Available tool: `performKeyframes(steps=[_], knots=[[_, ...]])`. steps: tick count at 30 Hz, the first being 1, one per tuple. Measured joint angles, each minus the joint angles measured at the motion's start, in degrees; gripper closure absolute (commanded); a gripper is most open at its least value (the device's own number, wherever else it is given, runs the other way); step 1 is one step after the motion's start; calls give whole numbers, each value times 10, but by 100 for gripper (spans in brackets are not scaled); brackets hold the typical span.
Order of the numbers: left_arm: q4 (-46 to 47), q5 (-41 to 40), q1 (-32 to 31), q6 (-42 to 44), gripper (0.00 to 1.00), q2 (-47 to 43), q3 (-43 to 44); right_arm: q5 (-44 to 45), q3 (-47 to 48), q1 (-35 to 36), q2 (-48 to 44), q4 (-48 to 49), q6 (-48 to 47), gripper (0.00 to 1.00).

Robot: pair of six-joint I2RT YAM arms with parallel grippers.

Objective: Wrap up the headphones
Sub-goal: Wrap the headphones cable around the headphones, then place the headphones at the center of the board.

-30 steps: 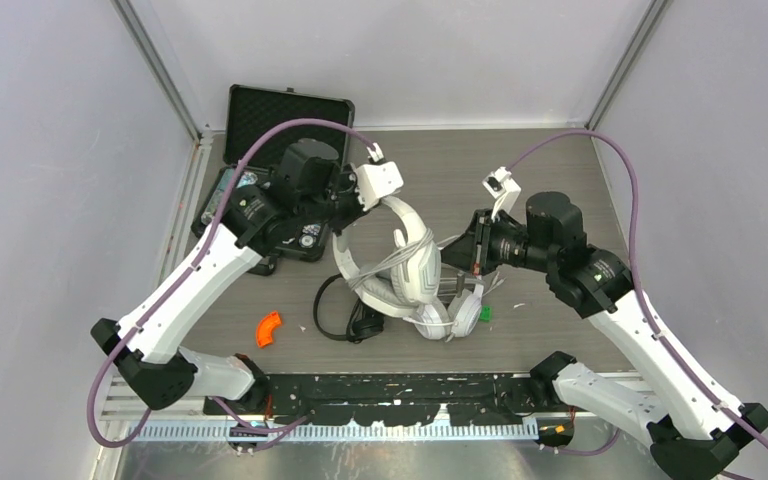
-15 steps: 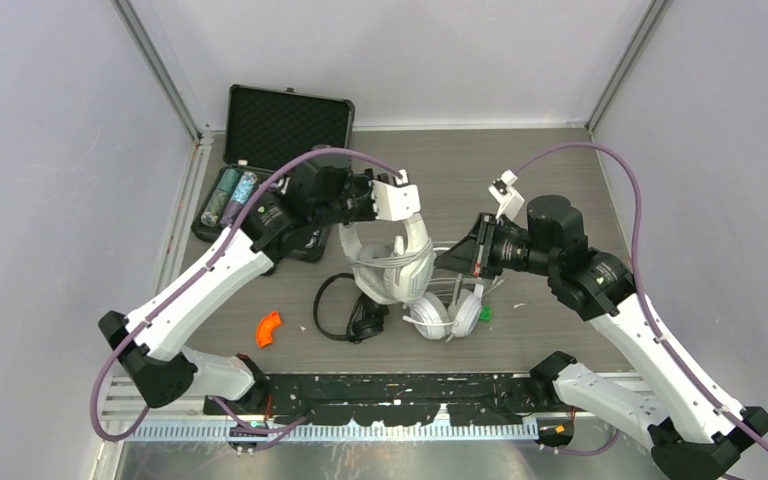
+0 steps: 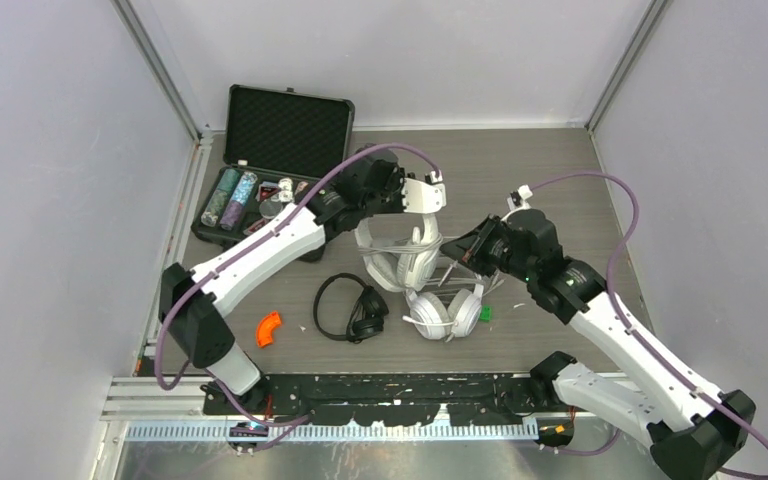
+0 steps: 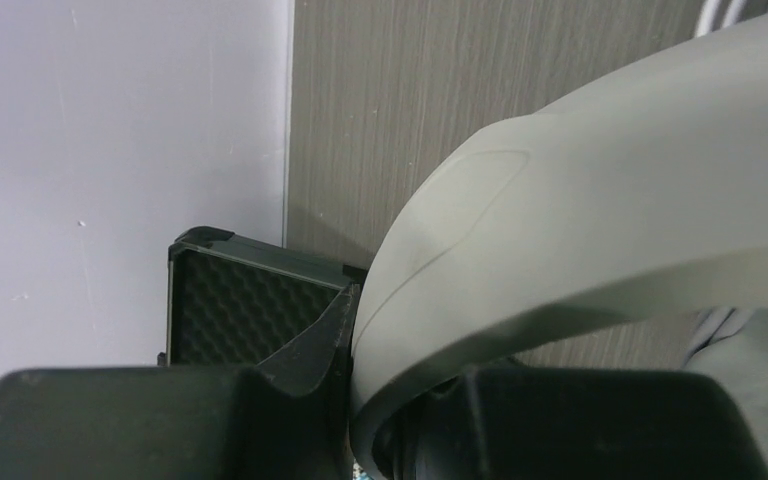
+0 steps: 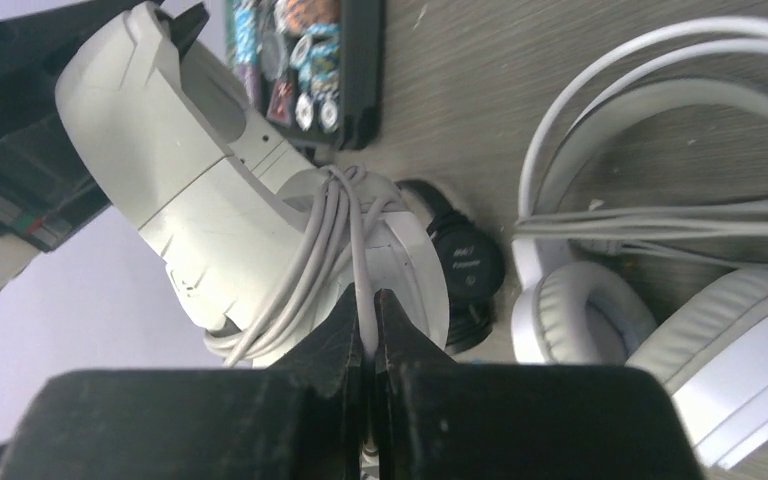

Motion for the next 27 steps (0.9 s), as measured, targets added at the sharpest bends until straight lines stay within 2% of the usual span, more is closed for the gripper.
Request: performKeyframes(steps=[7, 12, 17, 22, 27], knots=[[26, -18, 23, 14, 100, 102, 38, 66, -10, -23, 106, 56, 5, 100], [13, -27, 46, 15, 100, 204, 111, 67, -1, -70, 231, 131, 9, 100], [11, -47, 68, 14, 99, 279, 158, 23, 50, -111, 376, 178, 19, 98], [12, -52, 91, 9, 84, 341, 200, -31, 93, -132, 485, 230, 37, 95], [12, -57, 101, 18, 53, 376, 229, -64, 118, -143, 539, 269, 57, 91]])
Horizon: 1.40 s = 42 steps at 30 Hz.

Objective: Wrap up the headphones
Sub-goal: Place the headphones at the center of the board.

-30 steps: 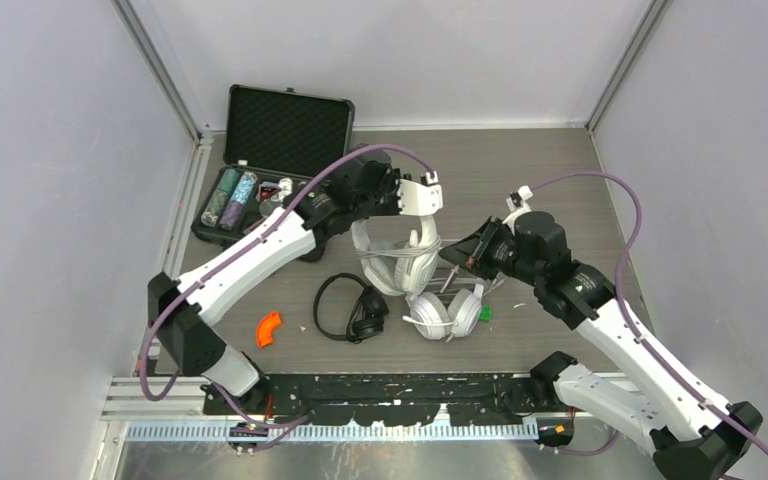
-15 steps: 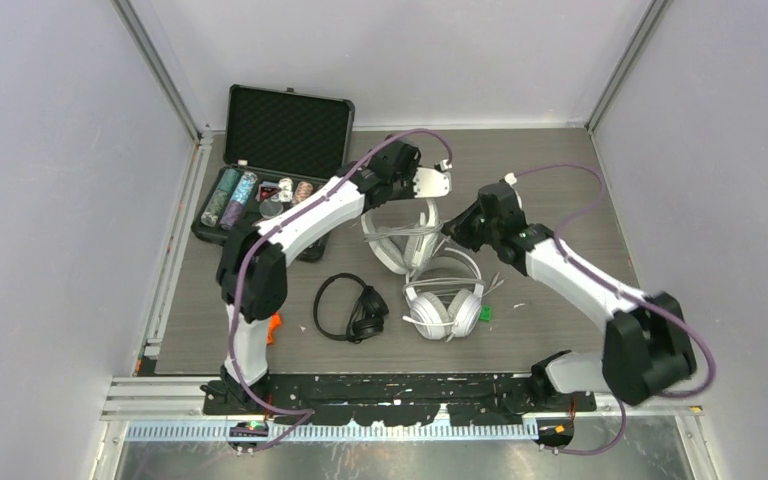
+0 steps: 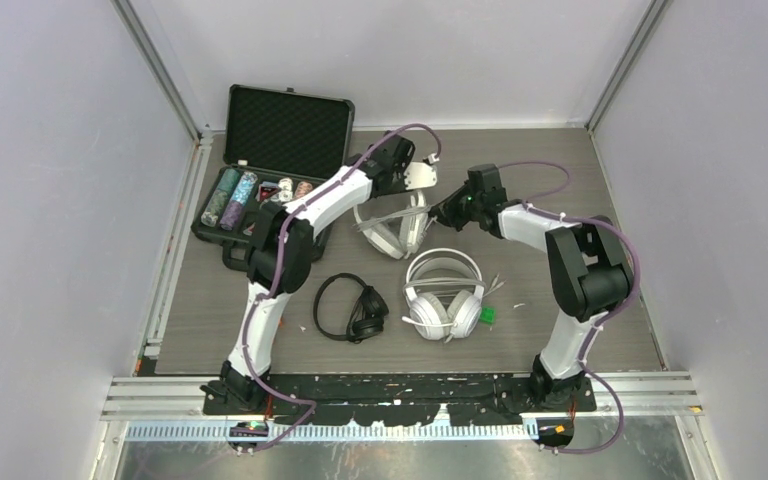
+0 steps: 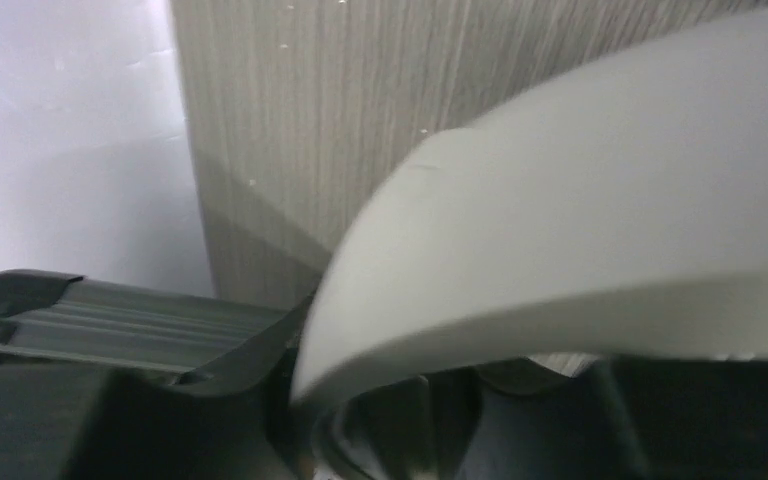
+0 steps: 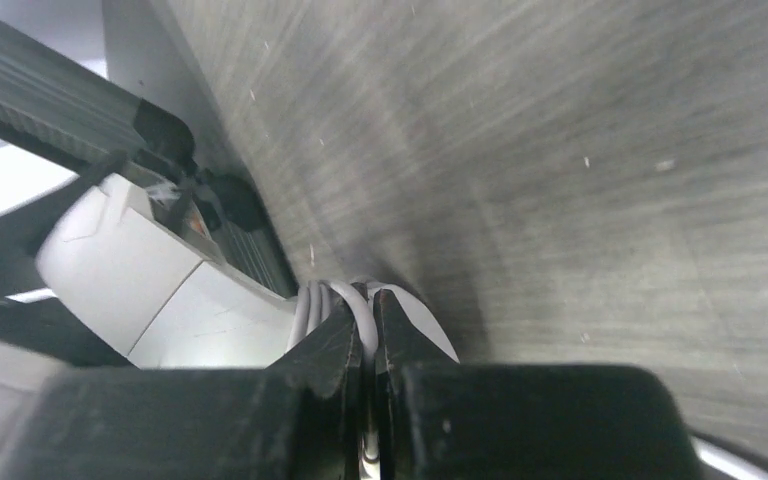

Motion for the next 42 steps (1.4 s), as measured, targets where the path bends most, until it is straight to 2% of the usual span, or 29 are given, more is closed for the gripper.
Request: performKeyframes(steps=[5, 11, 16, 24, 31, 39, 42], knots=[[-6, -9, 0, 8, 40, 22, 3, -16, 25, -16, 34, 24, 10, 87], [-10, -7, -3, 0, 33, 22, 0, -33, 39, -23, 74, 52, 27, 86], [-16, -9, -5, -17, 25, 15, -6, -41, 39, -23, 86, 59, 38, 79], [-39, -3, -16, -44, 25, -29, -5, -50, 39, -23, 89, 83, 52, 77], [-43, -15, -22, -70, 23, -33, -3, -63, 40, -23, 118, 101, 63, 76], [-62, -11, -22, -179, 24, -34, 37, -45, 81, -30, 116, 24, -2, 65], [-77, 1, -22, -223, 24, -45, 38, -26, 83, -35, 82, -18, -32, 58]])
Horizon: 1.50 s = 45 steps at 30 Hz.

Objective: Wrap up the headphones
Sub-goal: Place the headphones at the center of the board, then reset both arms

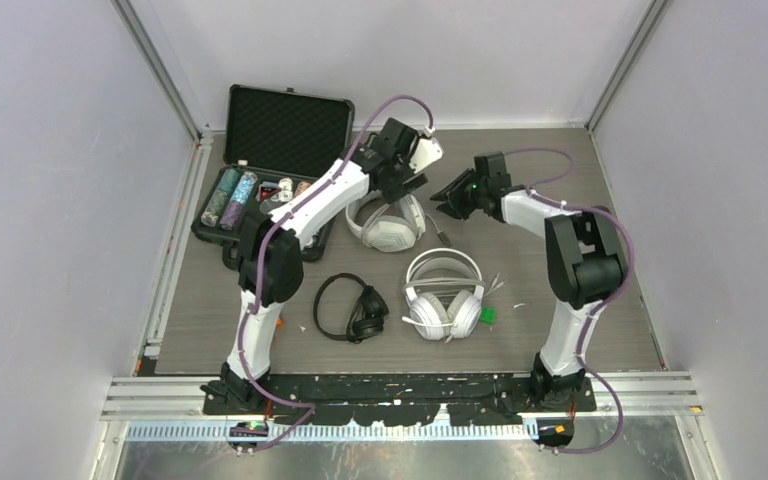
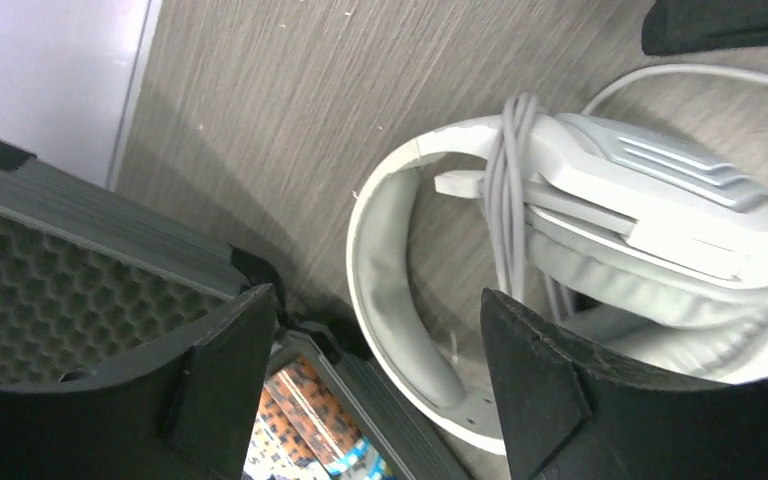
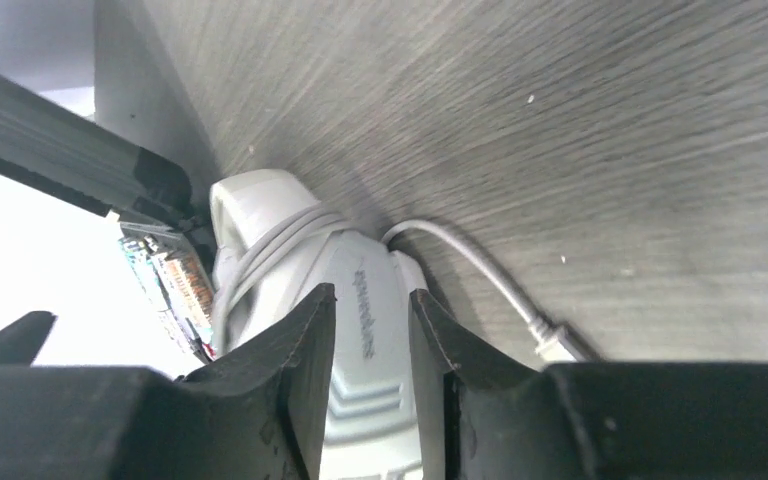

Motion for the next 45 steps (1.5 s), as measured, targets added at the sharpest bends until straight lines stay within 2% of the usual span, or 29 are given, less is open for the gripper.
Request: performKeyframes(steps=[3, 6, 8, 10, 11, 12, 19, 27, 33, 38, 45], knots=[[-29, 22, 0, -55, 24, -19, 14, 24, 6, -3, -54, -51, -36, 45], [-57, 56, 0, -119, 24, -49, 37, 40, 17, -5, -114, -100, -72, 25], [-64, 81, 0, -163, 21, -80, 42, 52, 23, -5, -163, -136, -101, 19], [-69, 107, 0, -207, 13, -123, 41, 64, 27, -5, -218, -175, -132, 17], [-69, 118, 0, -226, 2, -144, 39, 71, 28, -5, -241, -189, -144, 17], [-67, 128, 0, -248, 1, -170, 35, 80, 28, -5, -270, -209, -159, 16], [-64, 187, 0, -347, 0, -299, -8, 117, 28, -4, -443, -335, -235, 14], [-50, 230, 0, -408, 0, -409, -173, 97, -30, -3, -620, -386, -255, 14], [-32, 235, 0, -440, 0, -488, -263, 61, -48, -3, -680, -414, -264, 12], [21, 231, 0, -467, 0, -552, -334, 56, -61, -3, -708, -441, -286, 11], [53, 212, 0, -490, 0, -589, -368, 56, -63, -3, -745, -452, -290, 12]])
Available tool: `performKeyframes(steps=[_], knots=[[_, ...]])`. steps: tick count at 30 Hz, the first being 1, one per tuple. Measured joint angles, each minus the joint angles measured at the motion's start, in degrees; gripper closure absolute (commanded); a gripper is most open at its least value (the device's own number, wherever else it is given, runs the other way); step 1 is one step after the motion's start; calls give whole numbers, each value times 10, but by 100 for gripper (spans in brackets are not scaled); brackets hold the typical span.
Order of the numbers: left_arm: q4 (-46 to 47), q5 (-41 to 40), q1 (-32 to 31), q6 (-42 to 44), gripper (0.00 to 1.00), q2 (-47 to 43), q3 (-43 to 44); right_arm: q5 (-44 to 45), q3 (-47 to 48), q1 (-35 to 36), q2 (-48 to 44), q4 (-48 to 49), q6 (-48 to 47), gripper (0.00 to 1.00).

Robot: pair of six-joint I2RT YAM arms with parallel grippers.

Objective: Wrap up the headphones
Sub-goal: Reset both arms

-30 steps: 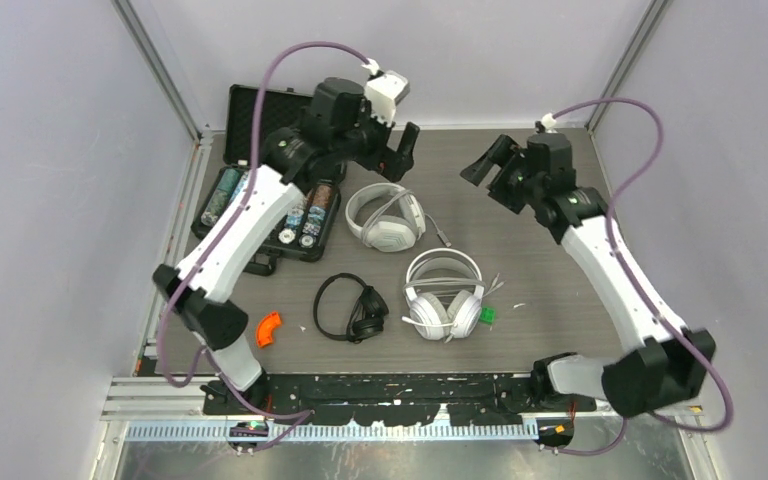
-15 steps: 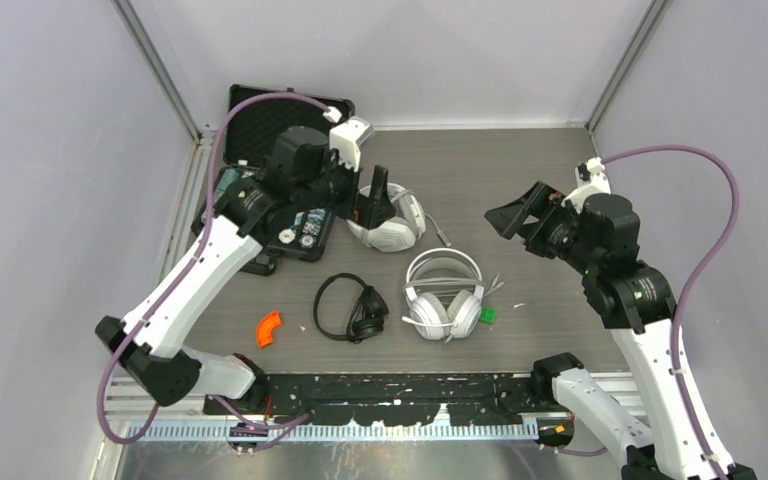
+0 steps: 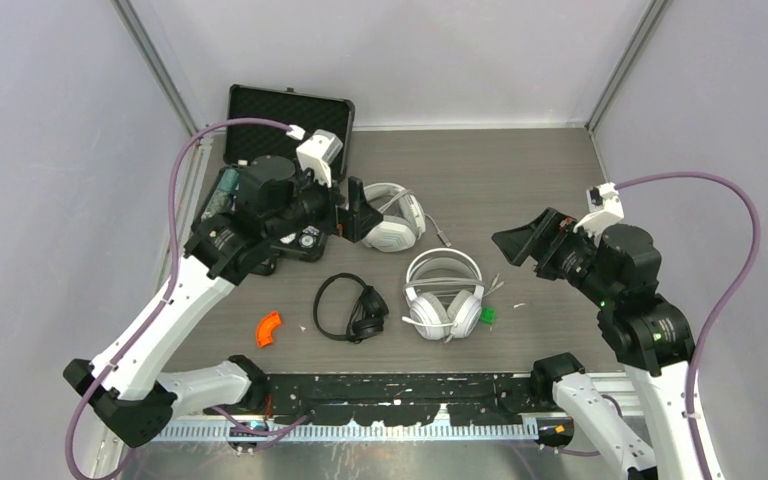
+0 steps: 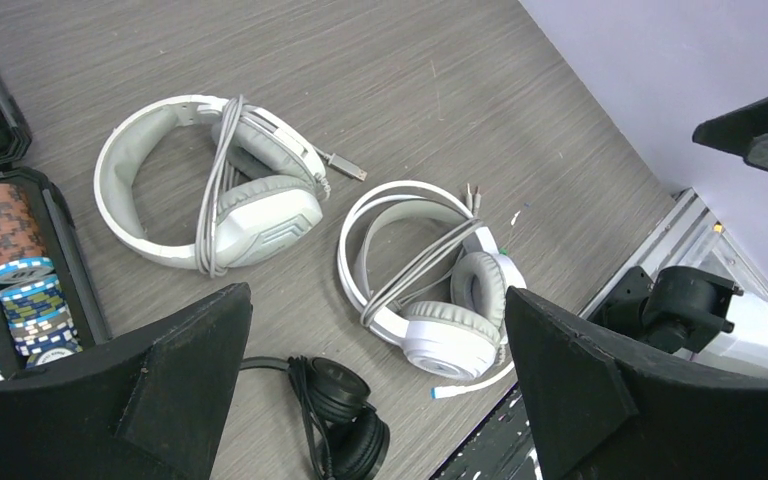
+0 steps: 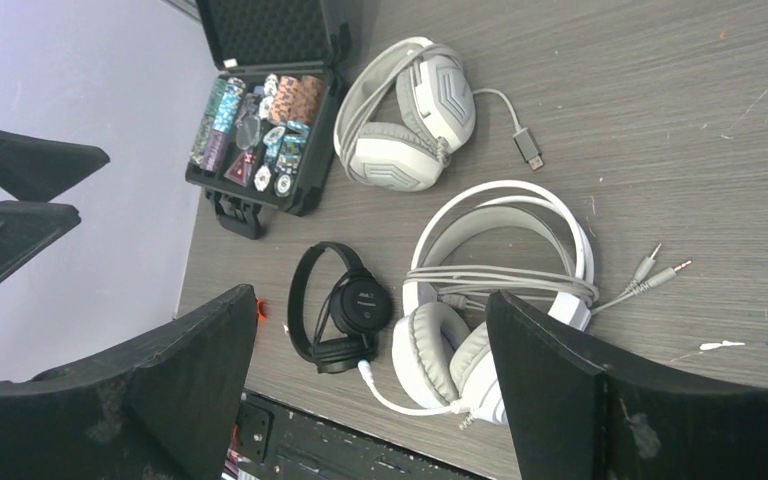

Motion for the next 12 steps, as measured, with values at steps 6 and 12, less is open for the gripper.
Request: performKeyframes(steps=[6, 12], knots=[[25, -14, 0, -12, 0, -26, -30, 1, -2, 0, -25, 0, 8, 12], [37, -21, 0, -16, 0, -28, -42, 1, -3, 0, -26, 0, 17, 13]])
